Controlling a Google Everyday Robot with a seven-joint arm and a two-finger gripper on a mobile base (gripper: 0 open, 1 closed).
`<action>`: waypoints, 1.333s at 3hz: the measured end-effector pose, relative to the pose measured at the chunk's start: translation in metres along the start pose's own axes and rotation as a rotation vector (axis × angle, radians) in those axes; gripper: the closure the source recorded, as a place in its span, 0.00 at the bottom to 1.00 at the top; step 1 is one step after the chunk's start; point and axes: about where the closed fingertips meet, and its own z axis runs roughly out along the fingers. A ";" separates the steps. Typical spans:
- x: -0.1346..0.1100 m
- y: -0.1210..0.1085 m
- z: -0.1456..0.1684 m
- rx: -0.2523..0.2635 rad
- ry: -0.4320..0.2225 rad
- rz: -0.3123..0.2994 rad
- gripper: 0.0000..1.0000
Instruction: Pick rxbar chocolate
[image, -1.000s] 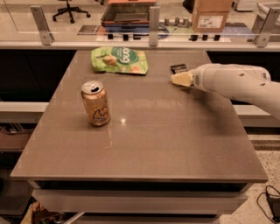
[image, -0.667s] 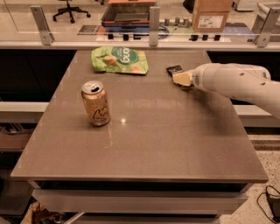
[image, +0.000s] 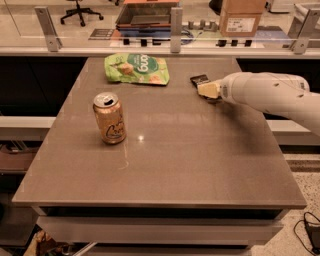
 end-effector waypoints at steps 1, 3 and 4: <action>0.000 0.000 0.000 0.000 0.000 0.000 1.00; -0.039 -0.020 -0.027 -0.067 -0.014 -0.070 1.00; -0.056 -0.028 -0.037 -0.136 -0.040 -0.106 1.00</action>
Offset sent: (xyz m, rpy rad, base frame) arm 0.0008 -0.0372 0.0754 -0.0465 0.0005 0.1254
